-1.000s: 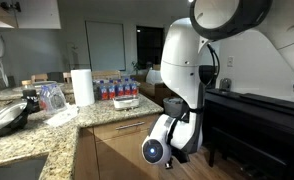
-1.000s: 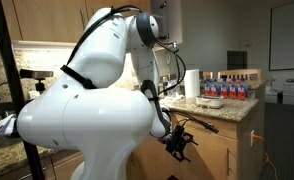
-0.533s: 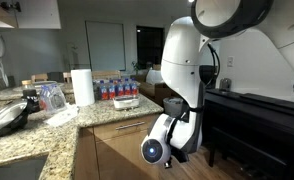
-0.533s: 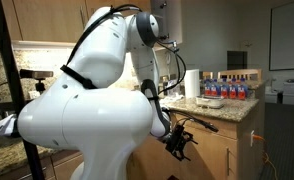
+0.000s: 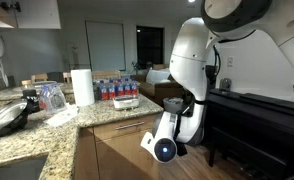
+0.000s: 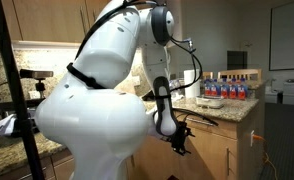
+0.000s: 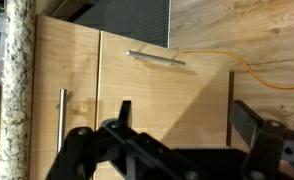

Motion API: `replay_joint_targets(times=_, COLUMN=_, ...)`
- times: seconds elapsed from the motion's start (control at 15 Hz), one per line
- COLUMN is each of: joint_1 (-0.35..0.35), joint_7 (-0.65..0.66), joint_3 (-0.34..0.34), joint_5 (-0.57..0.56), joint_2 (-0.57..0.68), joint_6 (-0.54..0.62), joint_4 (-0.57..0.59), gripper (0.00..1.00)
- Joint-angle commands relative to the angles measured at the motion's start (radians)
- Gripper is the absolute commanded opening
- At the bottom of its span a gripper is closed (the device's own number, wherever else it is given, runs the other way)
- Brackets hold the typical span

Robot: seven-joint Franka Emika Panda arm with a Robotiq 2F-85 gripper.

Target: Open the top drawer

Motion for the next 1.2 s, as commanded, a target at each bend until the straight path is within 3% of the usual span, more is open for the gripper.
replay_joint_targets(times=0.0, joint_1=-0.028, joint_7=0.199, joint_3=0.012, joint_5=-0.271, joint_2=-0.078, joint_6=-0.034, joint_4=-0.130, gripper=1.00)
replay_joint_targets(times=0.07, joint_1=-0.045, joint_7=0.262, joint_3=0.023, joint_5=-0.355, joint_2=-0.077, joint_6=-0.066, joint_4=-0.154, gripper=1.00)
replay_joint_targets(times=0.13, joint_1=-0.113, joint_7=0.311, joint_3=0.085, joint_5=-0.436, joint_2=-0.072, joint_6=-0.137, joint_4=-0.183, gripper=1.00)
replay_joint_targets(times=0.33, joint_1=-0.140, joint_7=0.488, joint_3=0.114, joint_5=-0.539, joint_2=-0.021, joint_6=-0.331, joint_4=-0.209, gripper=1.00)
replay_joint_targets(times=0.4, joint_1=-0.017, joint_7=0.550, joint_3=0.059, joint_5=-0.479, joint_2=-0.022, joint_6=-0.374, joint_4=-0.208, gripper=1.00)
replay_joint_targets(times=0.6, joint_1=0.045, joint_7=0.667, joint_3=0.028, joint_5=-0.481, joint_2=0.037, joint_6=-0.537, joint_4=-0.179, gripper=1.00)
replay_joint_targets(times=0.87, joint_1=0.208, joint_7=0.773, joint_3=-0.095, joint_5=-0.479, joint_2=0.123, joint_6=-0.656, joint_4=-0.114, gripper=1.00)
replay_joint_targets(times=1.07, joint_1=0.273, joint_7=0.812, joint_3=-0.188, joint_5=-0.478, joint_2=0.162, joint_6=-0.665, joint_4=-0.073, gripper=1.00)
replay_joint_targets(times=1.13, joint_1=0.236, joint_7=0.773, joint_3=-0.133, joint_5=-0.478, joint_2=0.139, joint_6=-0.646, joint_4=-0.090, gripper=1.00)
